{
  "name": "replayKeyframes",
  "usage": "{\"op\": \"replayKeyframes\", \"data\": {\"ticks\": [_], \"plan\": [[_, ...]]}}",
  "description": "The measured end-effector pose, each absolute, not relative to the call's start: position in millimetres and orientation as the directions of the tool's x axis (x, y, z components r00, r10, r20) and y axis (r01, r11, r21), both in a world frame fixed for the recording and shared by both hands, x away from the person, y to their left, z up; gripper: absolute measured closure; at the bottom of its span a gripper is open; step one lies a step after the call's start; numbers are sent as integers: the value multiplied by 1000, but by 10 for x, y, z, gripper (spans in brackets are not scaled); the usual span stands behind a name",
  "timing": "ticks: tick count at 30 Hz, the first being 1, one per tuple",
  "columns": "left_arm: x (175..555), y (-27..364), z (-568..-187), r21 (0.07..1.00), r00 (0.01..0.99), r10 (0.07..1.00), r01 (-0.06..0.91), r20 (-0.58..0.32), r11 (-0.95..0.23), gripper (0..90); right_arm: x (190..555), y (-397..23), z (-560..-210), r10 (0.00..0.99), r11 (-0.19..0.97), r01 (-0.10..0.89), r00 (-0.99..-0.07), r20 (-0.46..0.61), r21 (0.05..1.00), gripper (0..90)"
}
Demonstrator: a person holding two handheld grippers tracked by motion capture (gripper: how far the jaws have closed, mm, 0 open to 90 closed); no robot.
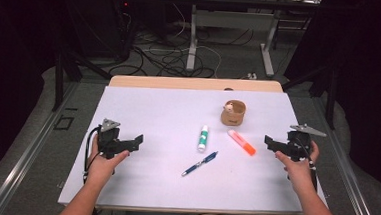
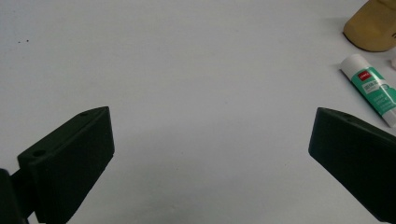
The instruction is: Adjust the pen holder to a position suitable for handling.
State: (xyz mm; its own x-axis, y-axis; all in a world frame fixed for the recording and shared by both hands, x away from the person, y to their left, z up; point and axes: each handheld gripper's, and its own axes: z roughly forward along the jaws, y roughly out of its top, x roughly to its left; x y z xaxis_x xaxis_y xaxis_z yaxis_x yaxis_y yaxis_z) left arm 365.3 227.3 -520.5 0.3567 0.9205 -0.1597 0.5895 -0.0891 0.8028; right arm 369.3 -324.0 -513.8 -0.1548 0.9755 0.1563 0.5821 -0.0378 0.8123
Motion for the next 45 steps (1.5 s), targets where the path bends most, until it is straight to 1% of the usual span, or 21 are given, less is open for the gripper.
{"op": "replayKeyframes", "data": {"ticks": [5, 8, 10, 12, 19, 26, 30, 35, 41, 45], "plan": [[3650, 2275, -5201, 805, 358, 917, 588, -174, -77, 3, 3723, -3234, -5119, 974, -45, 586, -155, 167, 809, 79], [3640, 2278, -5207, 807, 355, 918, 587, -177, -72, 3, 3753, -3219, -5060, 971, -53, 590, -158, 180, 806, 149], [3637, 2280, -5210, 807, 356, 918, 586, -174, -74, 3, 3778, -3206, -5026, 965, -54, 598, -173, 195, 800, 155], [3635, 2290, -5206, 807, 357, 917, 586, -177, -72, 3, 3798, -3178, -4985, 965, -47, 602, -177, 191, 797, 199], [3634, 2299, -5206, 809, 354, 919, 584, -173, -73, 3, 3929, -3049, -4847, 959, -13, 615, -214, 183, 788, 294], [3635, 2294, -5213, 804, 356, 918, 590, -175, -76, 3, 4116, -2889, -4698, 956, 45, 615, -255, 145, 787, 334], [3638, 2303, -5217, 805, 352, 920, 589, -174, -73, 3, 4224, -2834, -4632, 954, 55, 621, -264, 142, 782, 361], [3640, 2305, -5221, 803, 355, 919, 591, -175, -75, 4, 4341, -2772, -4570, 950, 73, 622, -281, 136, 780, 371], [3643, 2300, -5230, 803, 353, 919, 591, -175, -74, 4, 4443, -2706, -4525, 950, 66, 642, -275, 149, 764, 379], [3645, 2302, -5236, 800, 350, 919, 596, -178, -72, 5, 4539, -2655, -4485, 950, 49, 663, -262, 171, 747, 406]]}}
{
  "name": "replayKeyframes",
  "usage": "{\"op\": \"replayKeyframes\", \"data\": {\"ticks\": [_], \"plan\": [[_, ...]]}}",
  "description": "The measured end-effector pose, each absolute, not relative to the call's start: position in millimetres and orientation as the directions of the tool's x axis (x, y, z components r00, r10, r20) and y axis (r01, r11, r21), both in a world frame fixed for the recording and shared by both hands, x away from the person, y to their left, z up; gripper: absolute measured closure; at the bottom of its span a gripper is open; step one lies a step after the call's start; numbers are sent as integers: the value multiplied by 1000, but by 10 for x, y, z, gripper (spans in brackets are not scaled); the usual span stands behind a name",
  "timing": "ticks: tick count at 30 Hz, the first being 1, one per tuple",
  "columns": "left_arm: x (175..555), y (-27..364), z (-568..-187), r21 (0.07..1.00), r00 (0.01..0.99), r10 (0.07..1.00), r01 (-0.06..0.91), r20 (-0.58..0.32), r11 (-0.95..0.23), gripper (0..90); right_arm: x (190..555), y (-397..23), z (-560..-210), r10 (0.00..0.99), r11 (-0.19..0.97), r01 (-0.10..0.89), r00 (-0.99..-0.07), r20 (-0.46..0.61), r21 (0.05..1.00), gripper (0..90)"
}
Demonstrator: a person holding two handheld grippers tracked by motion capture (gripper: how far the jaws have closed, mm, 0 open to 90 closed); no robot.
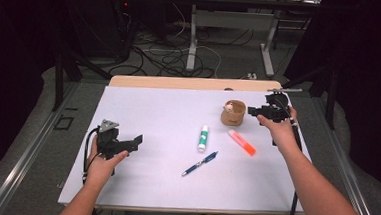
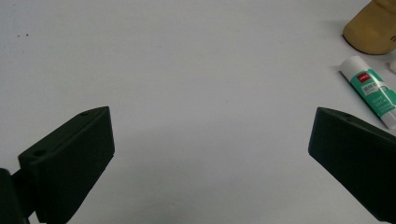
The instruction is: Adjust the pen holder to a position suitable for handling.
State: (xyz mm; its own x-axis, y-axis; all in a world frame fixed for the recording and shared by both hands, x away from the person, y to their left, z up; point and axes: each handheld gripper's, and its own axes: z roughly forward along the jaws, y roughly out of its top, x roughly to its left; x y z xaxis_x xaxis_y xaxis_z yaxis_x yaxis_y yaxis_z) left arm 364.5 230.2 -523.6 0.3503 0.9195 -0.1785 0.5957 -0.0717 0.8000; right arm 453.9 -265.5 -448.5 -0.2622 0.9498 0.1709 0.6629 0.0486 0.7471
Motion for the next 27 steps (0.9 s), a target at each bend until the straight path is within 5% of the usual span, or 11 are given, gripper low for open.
{"op": "replayKeyframes", "data": {"ticks": [27], "plan": [[3679, 2318, -5289, 780, 346, 920, 620, -181, -80, 9, 5031, -2524, -4637, 961, 11, 761, -186, 202, 648, 504]]}}
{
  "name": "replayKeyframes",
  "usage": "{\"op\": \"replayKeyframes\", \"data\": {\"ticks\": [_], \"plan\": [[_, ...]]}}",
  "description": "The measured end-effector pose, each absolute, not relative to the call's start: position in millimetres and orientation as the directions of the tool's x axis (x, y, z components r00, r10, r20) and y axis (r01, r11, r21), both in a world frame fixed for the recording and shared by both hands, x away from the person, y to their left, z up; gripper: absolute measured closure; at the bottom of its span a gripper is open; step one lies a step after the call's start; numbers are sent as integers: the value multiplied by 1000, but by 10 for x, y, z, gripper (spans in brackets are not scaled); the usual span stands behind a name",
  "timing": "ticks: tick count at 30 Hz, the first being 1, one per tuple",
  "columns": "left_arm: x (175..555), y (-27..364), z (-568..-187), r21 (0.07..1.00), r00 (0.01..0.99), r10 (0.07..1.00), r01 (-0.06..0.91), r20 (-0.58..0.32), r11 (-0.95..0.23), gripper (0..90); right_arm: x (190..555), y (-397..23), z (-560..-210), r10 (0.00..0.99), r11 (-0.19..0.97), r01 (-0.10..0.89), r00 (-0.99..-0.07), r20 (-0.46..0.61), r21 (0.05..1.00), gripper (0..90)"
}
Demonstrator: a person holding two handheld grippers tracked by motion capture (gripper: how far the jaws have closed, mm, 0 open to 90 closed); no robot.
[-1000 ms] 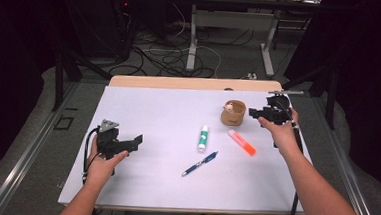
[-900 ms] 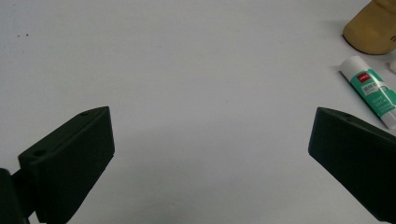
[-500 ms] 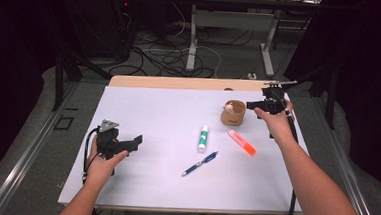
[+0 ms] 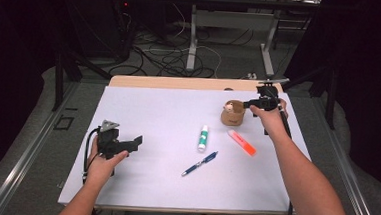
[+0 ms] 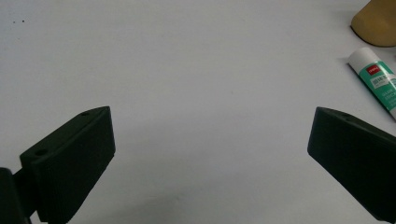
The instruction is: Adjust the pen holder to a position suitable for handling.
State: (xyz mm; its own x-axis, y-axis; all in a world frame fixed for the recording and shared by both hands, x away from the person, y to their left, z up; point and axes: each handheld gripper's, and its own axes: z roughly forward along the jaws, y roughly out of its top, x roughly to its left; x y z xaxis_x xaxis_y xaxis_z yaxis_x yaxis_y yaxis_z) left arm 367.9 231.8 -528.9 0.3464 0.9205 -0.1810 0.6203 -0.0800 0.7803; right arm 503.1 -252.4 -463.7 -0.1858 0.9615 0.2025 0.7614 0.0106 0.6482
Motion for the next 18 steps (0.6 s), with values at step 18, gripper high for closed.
{"op": "replayKeyframes", "data": {"ticks": [18], "plan": [[3695, 2320, -5312, 784, 342, 921, 617, -184, -72, 9, 5207, -2448, -4862, 968, 8, 783, -161, 190, 623, 558]]}}
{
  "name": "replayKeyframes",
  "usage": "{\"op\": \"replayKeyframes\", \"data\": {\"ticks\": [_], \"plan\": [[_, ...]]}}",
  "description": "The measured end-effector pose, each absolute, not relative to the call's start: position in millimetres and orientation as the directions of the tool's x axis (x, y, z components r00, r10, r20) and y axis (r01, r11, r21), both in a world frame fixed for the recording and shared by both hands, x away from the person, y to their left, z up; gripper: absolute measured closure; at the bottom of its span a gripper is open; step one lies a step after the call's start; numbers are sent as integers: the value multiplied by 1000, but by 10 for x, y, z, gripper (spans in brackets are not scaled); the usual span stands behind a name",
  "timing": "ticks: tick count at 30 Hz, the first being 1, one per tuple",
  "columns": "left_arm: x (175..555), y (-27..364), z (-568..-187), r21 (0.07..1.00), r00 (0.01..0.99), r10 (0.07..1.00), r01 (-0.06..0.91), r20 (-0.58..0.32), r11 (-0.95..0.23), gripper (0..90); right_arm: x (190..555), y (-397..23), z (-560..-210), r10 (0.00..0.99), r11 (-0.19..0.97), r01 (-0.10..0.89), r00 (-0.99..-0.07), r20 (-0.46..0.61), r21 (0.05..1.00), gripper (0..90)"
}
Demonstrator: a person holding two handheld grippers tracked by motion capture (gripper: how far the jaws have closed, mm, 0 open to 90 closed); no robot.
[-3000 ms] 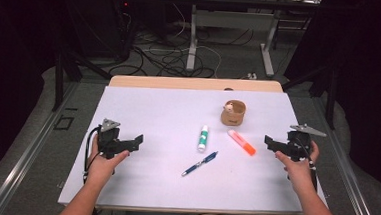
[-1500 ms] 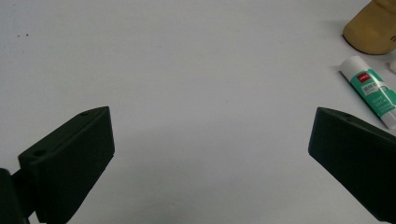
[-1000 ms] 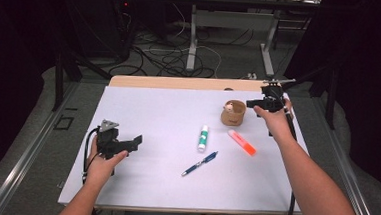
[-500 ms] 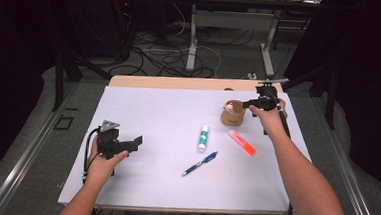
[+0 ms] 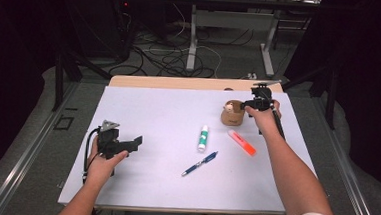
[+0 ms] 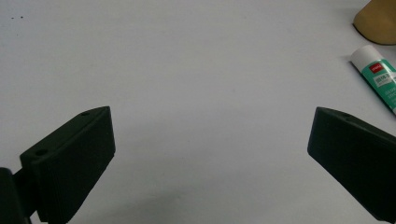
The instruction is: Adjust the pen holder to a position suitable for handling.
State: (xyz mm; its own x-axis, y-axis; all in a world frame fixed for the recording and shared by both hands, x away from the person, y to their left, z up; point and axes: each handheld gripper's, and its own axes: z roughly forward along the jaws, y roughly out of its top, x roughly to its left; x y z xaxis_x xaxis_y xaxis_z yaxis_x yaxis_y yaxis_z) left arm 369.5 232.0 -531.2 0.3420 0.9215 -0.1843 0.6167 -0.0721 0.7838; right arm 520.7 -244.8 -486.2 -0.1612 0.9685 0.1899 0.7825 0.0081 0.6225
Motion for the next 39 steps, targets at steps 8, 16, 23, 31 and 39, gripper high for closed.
{"op": "replayKeyframes", "data": {"ticks": [8, 16, 23, 31, 39], "plan": [[3696, 2321, -5315, 783, 342, 921, 618, -185, -72, 9, 5233, -2408, -4923, 972, 14, 792, -155, 179, 610, 603], [3699, 2323, -5312, 775, 351, 918, 627, -187, -81, 9, 5258, -2376, -4968, 972, -19, 806, -122, 199, 591, 642], [3699, 2321, -5316, 774, 351, 917, 628, -190, -80, 10, 5278, -2335, -4998, 973, -21, 811, -119, 200, 585, 657], [3698, 2319, -5316, 771, 354, 916, 632, -191, -83, 10, 5290, -2302, -5036, 978, -16, 811, -109, 179, 585, 708], [3701, 2319, -5320, 770, 354, 914, 633, -197, -79, 10, 5306, -2312, -5048, 979, -32, 817, -90, 181, 575, 755]]}}
